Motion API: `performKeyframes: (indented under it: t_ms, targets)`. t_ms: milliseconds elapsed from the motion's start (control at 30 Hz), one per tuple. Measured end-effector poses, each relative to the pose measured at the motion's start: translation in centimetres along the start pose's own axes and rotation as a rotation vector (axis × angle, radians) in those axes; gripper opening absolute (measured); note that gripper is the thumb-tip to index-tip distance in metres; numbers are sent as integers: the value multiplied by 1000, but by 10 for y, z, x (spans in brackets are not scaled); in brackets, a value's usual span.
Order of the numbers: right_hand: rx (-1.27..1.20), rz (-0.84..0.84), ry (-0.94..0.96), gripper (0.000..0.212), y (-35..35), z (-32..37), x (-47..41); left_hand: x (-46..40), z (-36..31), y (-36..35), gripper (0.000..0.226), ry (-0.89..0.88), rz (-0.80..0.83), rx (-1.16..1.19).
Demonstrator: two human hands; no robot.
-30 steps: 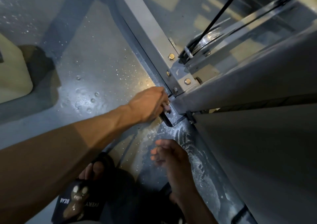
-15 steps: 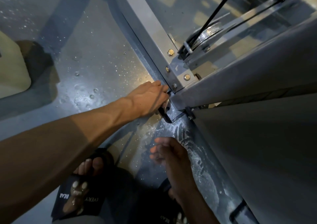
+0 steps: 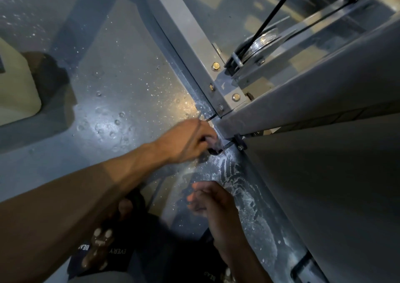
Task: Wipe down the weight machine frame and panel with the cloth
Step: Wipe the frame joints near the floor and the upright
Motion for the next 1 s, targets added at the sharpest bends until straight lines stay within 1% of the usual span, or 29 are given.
performKeyframes:
  t_ms: [67, 100, 133, 167, 200, 267, 333, 367, 433, 467, 500, 567, 600, 633, 667, 700, 733, 800, 833, 867, 933, 1000]
  targets:
    - [-10, -18, -9, 26, 2, 1, -2, -1, 11, 27, 9, 80, -136, -91]
    - [-10, -20, -15, 22, 1, 2, -3, -4, 15, 37, 8, 100, -175, -151]
    - [0, -16, -1, 15, 0, 5, -4, -7, 21, 41, 10, 123, -179, -190]
    - [9, -7, 11, 9, -2, 8, -4, -11, 26, 40, 14, 145, -161, -219]
    - [16, 6, 26, 10, -3, 9, -5, -15, 29, 35, 19, 147, -141, -226]
    - [11, 21, 37, 23, -5, 13, -5, -19, 27, 18, 24, 167, -68, -241]
    - [3, 11, 39, 28, -4, 13, -7, -19, 19, 4, 27, 142, -99, -246]
    - [6, 6, 35, 27, -3, 13, -7, -20, 14, -3, 25, 115, -118, -272]
    - [11, -2, 10, 26, -3, 10, -9, -21, 6, -19, 19, 112, -68, -316]
    - [12, -2, -2, 25, -3, 8, -10, -21, 9, -29, 19, 117, -39, -286]
    - [16, -7, -19, 22, -3, 6, -11, -21, 12, -34, 20, 142, -22, -185]
    - [23, -21, -35, 9, -4, 5, -13, -18, 5, -31, 27, 125, -19, -32]
    - [19, -24, -38, 6, -3, 5, -14, -18, -3, -30, 35, 53, -17, -31]
    - [13, -23, -38, 10, -3, 5, -14, -18, -9, -27, 41, -15, -18, -73]
    - [10, -20, -35, 19, -2, 5, -14, -19, -14, -24, 40, -70, -8, -134]
    - [17, -18, -33, 26, 0, 5, -13, -19, -16, -18, 37, -70, 16, -179]
    - [26, -16, -29, 30, 2, 5, -13, -20, -11, -12, 36, -65, -5, -265]
    - [43, -14, -24, 32, 4, 5, -11, -19, 5, 1, 38, 27, -44, -308]
    - [49, -17, -22, 31, 3, 5, -11, -19, 10, 3, 39, 66, -69, -318]
    - [45, -17, -22, 30, 2, 5, -11, -18, 13, -1, 37, 88, -85, -274]
    - [24, 3, -24, 24, -3, 4, -11, -18, 9, -9, 25, 106, -77, -219]
    - [23, 11, -27, 12, -6, 3, -11, -19, -1, -14, 17, 11, -32, -261]
Point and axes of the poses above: each hand's wrist, its own x-axis away from the middle knuckle, its own y-axis out of the back of the hand, z = x × y, the point moved 7 cm from there along -x, towards the middle knuckle, and after that the axes turned 11 degrees about -y, right-handed, at the moved point
